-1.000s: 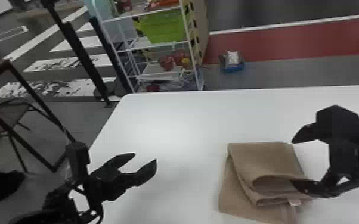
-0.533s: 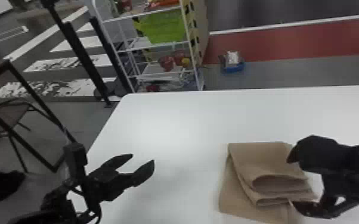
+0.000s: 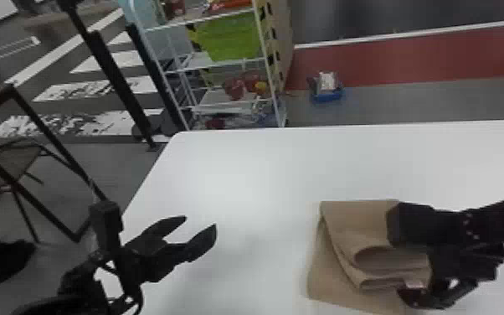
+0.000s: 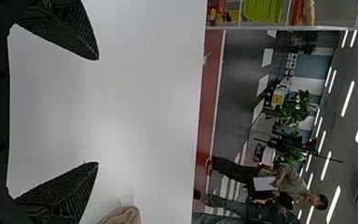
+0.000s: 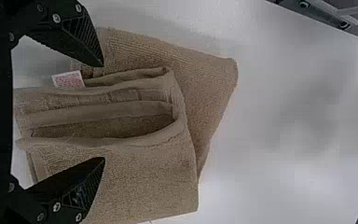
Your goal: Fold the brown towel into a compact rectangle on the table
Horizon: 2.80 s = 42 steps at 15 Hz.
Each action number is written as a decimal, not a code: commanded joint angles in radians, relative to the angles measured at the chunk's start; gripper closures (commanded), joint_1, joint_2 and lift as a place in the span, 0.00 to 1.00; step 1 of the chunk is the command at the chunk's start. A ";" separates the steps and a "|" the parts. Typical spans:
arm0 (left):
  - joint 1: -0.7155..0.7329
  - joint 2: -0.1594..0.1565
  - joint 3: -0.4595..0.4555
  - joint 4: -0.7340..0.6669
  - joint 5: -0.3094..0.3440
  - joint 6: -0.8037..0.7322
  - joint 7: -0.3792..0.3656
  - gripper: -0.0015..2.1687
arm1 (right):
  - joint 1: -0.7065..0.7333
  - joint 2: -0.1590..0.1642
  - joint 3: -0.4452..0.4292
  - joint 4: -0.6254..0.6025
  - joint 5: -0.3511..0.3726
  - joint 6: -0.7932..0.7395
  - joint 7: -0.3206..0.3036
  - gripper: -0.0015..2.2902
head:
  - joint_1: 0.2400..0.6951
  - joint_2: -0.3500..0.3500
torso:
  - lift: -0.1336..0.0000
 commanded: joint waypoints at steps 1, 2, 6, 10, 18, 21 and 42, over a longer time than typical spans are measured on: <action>-0.004 -0.003 0.002 0.003 -0.001 0.002 0.000 0.04 | -0.033 0.019 0.037 0.049 0.016 0.000 0.011 0.09 | 1.00 1.00 | 0.00; -0.004 -0.003 0.003 0.005 -0.001 -0.001 0.000 0.04 | -0.046 0.025 0.047 0.063 0.021 0.003 0.011 0.10 | 1.00 1.00 | 0.00; -0.009 -0.003 0.010 0.017 -0.001 -0.004 -0.002 0.04 | -0.061 0.038 0.047 0.066 0.013 0.022 0.011 0.22 | 1.00 1.00 | 0.00; -0.009 -0.003 0.010 0.016 -0.001 -0.004 -0.003 0.04 | -0.066 0.041 0.044 0.069 0.008 0.034 0.011 0.35 | 1.00 1.00 | 0.00; -0.010 -0.003 0.003 0.006 -0.001 -0.007 -0.025 0.04 | -0.069 0.064 -0.061 0.051 -0.073 0.037 0.011 0.74 | 1.00 1.00 | 0.00; -0.013 -0.003 -0.009 0.017 -0.005 -0.072 -0.086 0.04 | -0.069 0.111 -0.145 0.042 -0.098 0.028 0.011 0.90 | 1.00 1.00 | 0.00; -0.220 -0.003 -0.385 0.296 -0.282 -0.176 -0.124 0.04 | -0.119 0.236 -0.299 0.049 -0.170 0.098 0.011 0.90 | 1.00 0.74 | 0.00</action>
